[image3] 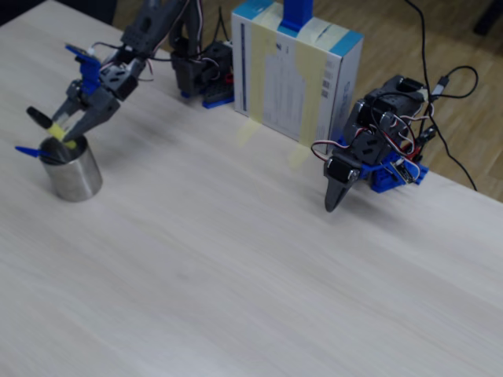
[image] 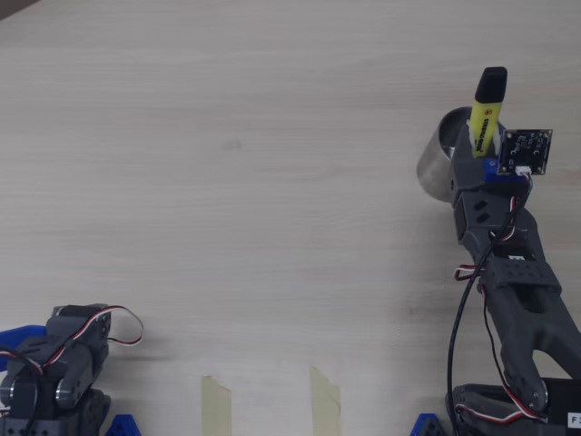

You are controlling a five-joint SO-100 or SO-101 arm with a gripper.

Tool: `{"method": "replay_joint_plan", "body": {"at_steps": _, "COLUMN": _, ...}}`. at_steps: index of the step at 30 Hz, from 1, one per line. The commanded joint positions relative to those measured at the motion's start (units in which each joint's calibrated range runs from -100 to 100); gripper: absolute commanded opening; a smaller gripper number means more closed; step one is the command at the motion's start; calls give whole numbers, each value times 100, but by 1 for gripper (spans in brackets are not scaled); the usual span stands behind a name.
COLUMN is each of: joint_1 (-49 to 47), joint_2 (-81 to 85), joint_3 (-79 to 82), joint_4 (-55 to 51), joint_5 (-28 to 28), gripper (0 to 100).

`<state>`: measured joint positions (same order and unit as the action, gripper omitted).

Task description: Grab the yellow pen and put it in the silver cup.

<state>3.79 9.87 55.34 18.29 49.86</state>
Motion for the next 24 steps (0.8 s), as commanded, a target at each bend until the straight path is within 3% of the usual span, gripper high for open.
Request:
{"method": "replay_joint_plan", "body": {"at_steps": 1, "joint_1": 9, "joint_2": -12, "joint_3": -333, "joint_4": 105, "joint_5": -29, "gripper": 7}}
{"method": "replay_joint_plan", "body": {"at_steps": 24, "joint_1": 54, "joint_2": -377, "joint_3": -242, "joint_4": 88, "joint_5": -29, "gripper": 7}}
